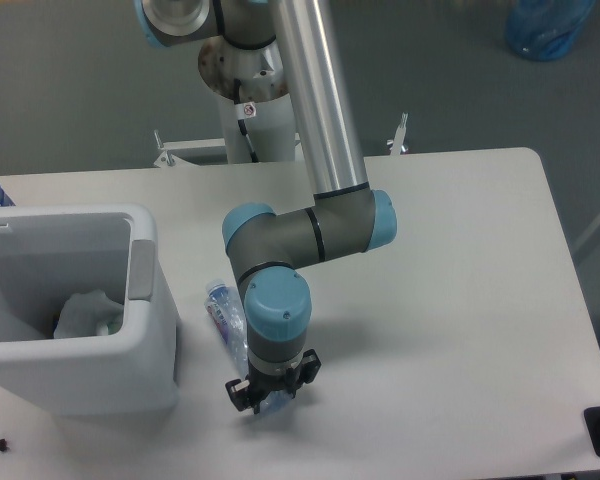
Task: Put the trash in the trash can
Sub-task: 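Lift the bottle and carry it over the white bin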
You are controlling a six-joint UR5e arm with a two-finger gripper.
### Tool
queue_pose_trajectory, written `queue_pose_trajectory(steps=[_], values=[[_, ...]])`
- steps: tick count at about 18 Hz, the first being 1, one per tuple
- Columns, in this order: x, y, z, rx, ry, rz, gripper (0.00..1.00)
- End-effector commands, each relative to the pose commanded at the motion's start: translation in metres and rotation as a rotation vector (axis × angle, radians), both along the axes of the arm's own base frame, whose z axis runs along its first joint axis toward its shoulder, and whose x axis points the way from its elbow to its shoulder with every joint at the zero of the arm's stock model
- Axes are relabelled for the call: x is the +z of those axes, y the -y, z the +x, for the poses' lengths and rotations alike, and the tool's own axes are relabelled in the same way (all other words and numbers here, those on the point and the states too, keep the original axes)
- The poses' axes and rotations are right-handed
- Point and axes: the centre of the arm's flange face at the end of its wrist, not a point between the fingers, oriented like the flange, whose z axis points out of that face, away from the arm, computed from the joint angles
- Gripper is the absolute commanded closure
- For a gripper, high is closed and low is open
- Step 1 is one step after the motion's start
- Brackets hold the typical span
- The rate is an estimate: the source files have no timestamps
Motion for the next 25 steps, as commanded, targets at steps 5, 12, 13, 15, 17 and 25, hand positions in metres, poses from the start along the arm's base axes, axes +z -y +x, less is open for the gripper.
queue_pose_trajectory(steps=[5, 12, 13, 15, 17, 25], values=[[0.064, 0.002, -0.012, 0.012, -0.069, 0.078, 0.37], [0.24, 0.04, -0.063, 0.092, -0.29, 0.309, 0.36], [0.253, 0.042, -0.065, 0.095, -0.314, 0.333, 0.36], [0.283, 0.053, -0.071, 0.111, -0.367, 0.382, 0.36], [0.312, 0.059, -0.063, 0.108, -0.408, 0.43, 0.36], [0.401, 0.078, -0.016, 0.066, -0.465, 0.574, 0.36]])
